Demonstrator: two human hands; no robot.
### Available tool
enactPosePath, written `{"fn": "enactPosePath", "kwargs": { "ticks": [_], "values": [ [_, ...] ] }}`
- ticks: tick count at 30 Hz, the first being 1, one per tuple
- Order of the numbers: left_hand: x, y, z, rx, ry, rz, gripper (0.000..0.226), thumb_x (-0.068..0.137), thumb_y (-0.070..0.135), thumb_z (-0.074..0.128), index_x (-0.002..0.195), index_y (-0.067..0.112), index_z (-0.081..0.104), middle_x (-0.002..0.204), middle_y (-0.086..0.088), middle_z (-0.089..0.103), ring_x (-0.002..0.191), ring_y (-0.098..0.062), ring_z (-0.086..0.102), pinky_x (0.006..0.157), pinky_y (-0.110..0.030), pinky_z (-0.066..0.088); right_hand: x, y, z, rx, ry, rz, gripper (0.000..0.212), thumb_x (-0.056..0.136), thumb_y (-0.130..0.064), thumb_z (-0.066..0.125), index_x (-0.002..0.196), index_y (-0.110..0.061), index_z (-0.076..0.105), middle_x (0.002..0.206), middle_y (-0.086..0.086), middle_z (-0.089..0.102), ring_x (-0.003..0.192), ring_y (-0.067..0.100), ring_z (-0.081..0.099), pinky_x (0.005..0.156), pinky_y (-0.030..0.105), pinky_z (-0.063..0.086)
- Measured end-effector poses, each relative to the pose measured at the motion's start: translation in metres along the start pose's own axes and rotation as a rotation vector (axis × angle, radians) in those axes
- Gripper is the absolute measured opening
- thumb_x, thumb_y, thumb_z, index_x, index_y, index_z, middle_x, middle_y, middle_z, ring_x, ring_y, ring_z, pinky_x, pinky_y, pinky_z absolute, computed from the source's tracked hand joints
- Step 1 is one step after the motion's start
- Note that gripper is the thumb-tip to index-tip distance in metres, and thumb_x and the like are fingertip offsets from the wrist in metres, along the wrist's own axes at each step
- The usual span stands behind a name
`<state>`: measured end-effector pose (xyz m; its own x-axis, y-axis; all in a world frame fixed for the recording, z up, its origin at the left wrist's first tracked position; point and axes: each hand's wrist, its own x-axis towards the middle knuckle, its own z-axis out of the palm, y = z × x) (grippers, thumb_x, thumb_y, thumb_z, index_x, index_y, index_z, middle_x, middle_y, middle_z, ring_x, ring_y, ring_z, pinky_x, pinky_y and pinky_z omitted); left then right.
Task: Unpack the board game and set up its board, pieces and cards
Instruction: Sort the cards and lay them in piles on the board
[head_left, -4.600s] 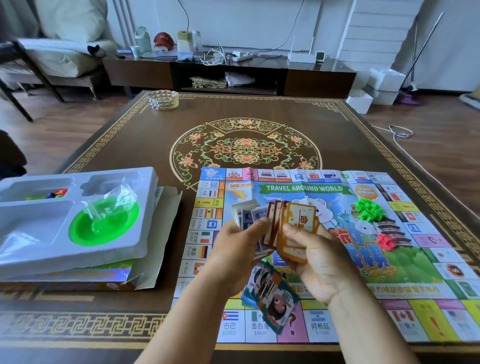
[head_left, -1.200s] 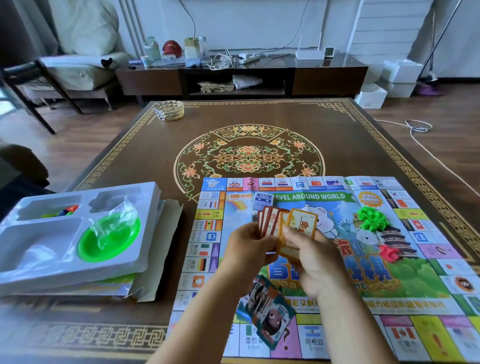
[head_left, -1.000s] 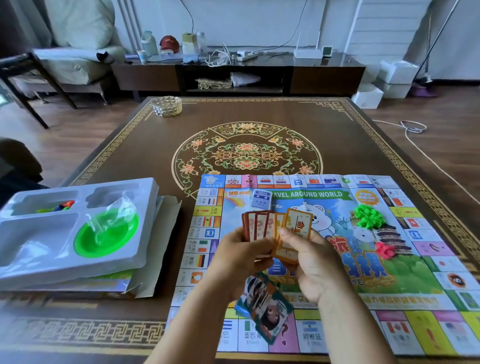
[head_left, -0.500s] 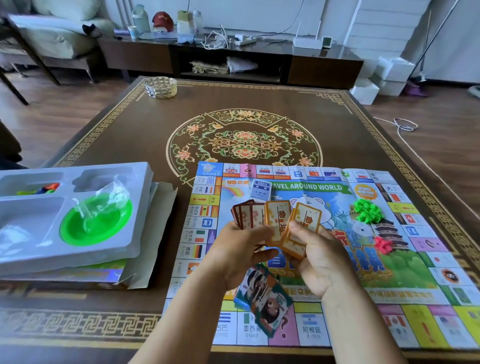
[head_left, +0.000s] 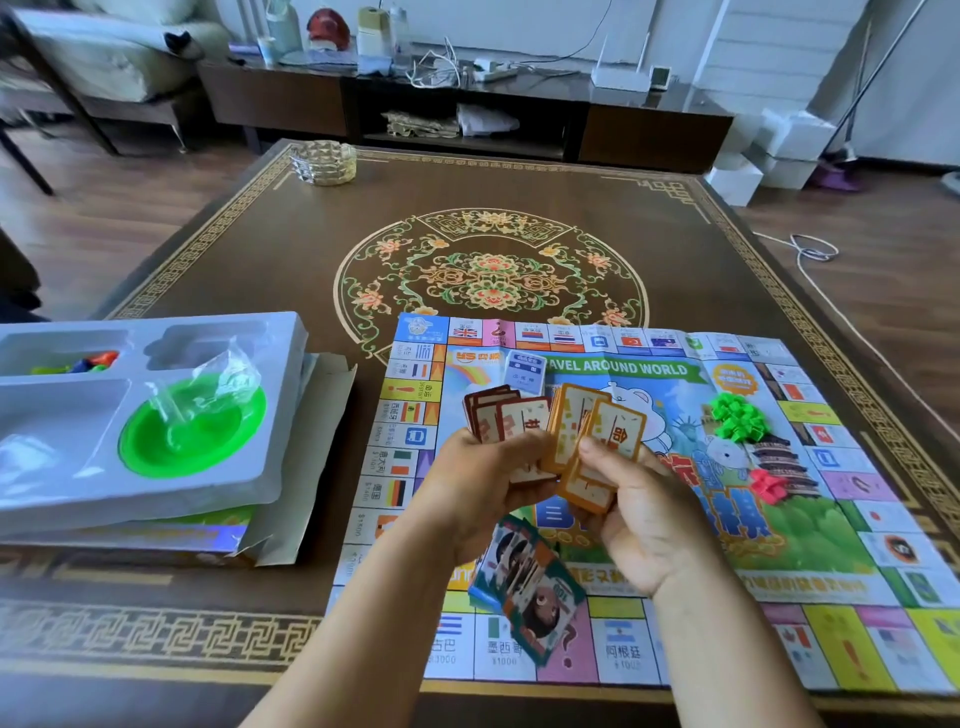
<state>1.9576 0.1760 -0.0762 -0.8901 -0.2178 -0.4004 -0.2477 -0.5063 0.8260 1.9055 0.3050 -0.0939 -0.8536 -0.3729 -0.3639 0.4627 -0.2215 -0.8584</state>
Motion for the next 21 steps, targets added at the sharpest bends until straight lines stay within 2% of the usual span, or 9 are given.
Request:
{"fn": "enactPosePath", "kwargs": {
  "ticks": [4, 8, 13, 16, 21],
  "values": [
    [0.0011, -0.0003, -0.0005, 0.043, 0.032, 0.025, 0.004, 0.086, 0.003, 0.063, 0.09, 0.003, 0.064, 0.086, -0.013, 0.07, 0.076, -0.023, 0.066, 0.064, -0.028, 0.055, 0.0003, -0.0002, 0.0001, -0.001, 0.018, -0.01, 0.025, 0.077, -0.01, 0.066, 0.102, -0.01, 0.064, 0.089, 0.011, 0.072, 0.077, 0.026, 0.067, 0.068, 0.036, 0.052],
    [-0.0002, -0.0001, 0.0012, -0.003, -0.02, 0.022, 0.01, 0.088, -0.001, 0.057, 0.091, 0.003, 0.065, 0.086, -0.012, 0.071, 0.076, -0.023, 0.067, 0.062, -0.027, 0.056, 0.0001, -0.0006, -0.0009, -0.001, 0.051, -0.024, 0.016, 0.084, -0.006, 0.063, 0.099, -0.01, 0.065, 0.089, 0.014, 0.071, 0.077, 0.028, 0.066, 0.069, 0.039, 0.05],
    [0.002, -0.0026, 0.0013, 0.097, 0.026, 0.048, 0.005, 0.083, -0.002, 0.064, 0.083, 0.004, 0.064, 0.083, -0.012, 0.069, 0.074, -0.023, 0.062, 0.06, -0.023, 0.051, -0.0031, -0.0029, -0.0011, -0.019, 0.004, -0.056, 0.013, 0.084, -0.003, 0.061, 0.09, -0.014, 0.065, 0.082, 0.008, 0.071, 0.071, 0.023, 0.066, 0.066, 0.036, 0.049],
    [0.002, -0.0041, 0.0028, 0.131, 0.034, 0.073, 0.005, 0.081, 0.002, 0.068, 0.079, 0.006, 0.065, 0.075, -0.008, 0.069, 0.07, -0.021, 0.061, 0.06, -0.024, 0.048, -0.0041, -0.0019, 0.0007, -0.038, -0.024, -0.071, 0.013, 0.083, -0.006, 0.062, 0.092, -0.015, 0.065, 0.081, 0.006, 0.071, 0.072, 0.022, 0.065, 0.067, 0.035, 0.049],
    [0.0021, -0.0035, 0.0019, 0.142, 0.002, 0.081, 0.003, 0.082, 0.007, 0.068, 0.081, 0.008, 0.066, 0.075, -0.006, 0.069, 0.071, -0.02, 0.06, 0.061, -0.024, 0.046, -0.0026, -0.0016, 0.0005, -0.032, -0.001, -0.058, 0.019, 0.082, -0.01, 0.063, 0.101, -0.012, 0.066, 0.09, 0.01, 0.071, 0.079, 0.025, 0.065, 0.068, 0.036, 0.05]
  ]
}}
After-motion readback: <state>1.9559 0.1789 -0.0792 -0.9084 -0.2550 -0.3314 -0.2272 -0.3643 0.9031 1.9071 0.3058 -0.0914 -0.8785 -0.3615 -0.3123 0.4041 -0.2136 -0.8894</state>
